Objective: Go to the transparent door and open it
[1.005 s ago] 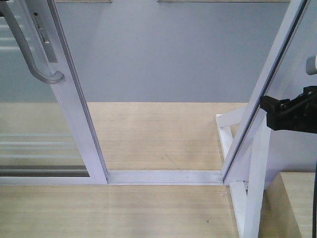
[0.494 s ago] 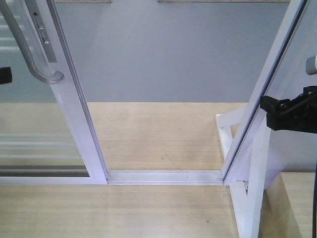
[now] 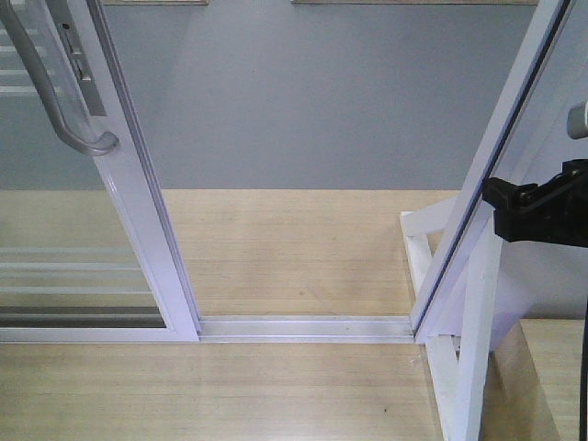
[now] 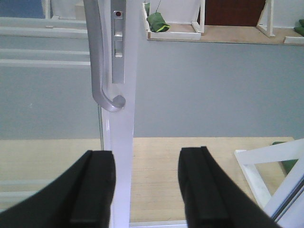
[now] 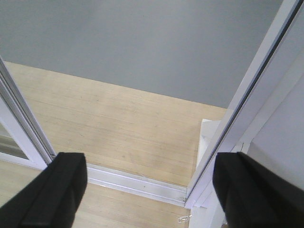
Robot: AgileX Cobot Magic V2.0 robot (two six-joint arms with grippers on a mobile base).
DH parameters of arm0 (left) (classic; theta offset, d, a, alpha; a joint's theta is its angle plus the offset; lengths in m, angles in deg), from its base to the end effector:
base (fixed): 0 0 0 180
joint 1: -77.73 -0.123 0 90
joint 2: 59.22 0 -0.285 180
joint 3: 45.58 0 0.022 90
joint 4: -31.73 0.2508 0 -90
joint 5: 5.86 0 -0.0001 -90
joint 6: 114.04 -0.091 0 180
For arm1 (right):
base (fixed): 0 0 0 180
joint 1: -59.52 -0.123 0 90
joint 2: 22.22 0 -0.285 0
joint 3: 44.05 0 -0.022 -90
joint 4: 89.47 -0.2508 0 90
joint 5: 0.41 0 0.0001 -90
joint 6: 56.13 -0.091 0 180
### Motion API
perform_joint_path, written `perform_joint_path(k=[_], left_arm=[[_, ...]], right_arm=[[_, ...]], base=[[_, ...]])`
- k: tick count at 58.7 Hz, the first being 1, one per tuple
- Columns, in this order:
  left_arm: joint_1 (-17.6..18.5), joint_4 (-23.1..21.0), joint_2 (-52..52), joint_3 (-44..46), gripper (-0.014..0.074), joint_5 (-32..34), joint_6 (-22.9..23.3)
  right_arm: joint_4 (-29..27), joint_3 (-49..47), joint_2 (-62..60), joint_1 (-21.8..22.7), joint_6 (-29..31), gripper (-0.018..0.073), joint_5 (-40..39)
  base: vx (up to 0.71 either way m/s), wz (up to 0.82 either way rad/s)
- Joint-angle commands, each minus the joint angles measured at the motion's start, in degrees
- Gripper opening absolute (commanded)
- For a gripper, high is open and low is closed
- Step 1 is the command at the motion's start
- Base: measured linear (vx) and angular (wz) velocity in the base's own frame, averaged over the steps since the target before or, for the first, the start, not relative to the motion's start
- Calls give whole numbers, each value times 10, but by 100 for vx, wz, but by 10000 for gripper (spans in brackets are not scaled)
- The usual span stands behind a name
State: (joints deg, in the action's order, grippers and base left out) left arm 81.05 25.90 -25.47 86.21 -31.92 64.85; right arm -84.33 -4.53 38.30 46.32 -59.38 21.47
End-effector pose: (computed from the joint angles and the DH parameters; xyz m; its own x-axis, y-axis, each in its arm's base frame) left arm 0.0944 -0.0096 0.3102 -0.3133 -0.0539 -0.9481 0.0779 0.9936 -0.0822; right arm 0.1835 0.0399 0.3010 -0.5081 -0.1464 -0.8488 -0.2142 0.9760 -0.0402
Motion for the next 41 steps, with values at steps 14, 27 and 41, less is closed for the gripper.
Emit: perform_joint_path(k=[14, 27, 41], left_arm=[[1, 31, -116, -90, 250, 78, 1], [1, 58, -225, -209, 16, 175, 1], [2, 53, -276, -319, -8, 289, 6]], right_arm=[[7, -16, -7, 2, 6, 592, -42], [7, -16, -7, 2, 6, 592, -42], [7, -16, -7, 2, 6, 592, -41]], base=[[0, 0], [0, 0], [0, 0]])
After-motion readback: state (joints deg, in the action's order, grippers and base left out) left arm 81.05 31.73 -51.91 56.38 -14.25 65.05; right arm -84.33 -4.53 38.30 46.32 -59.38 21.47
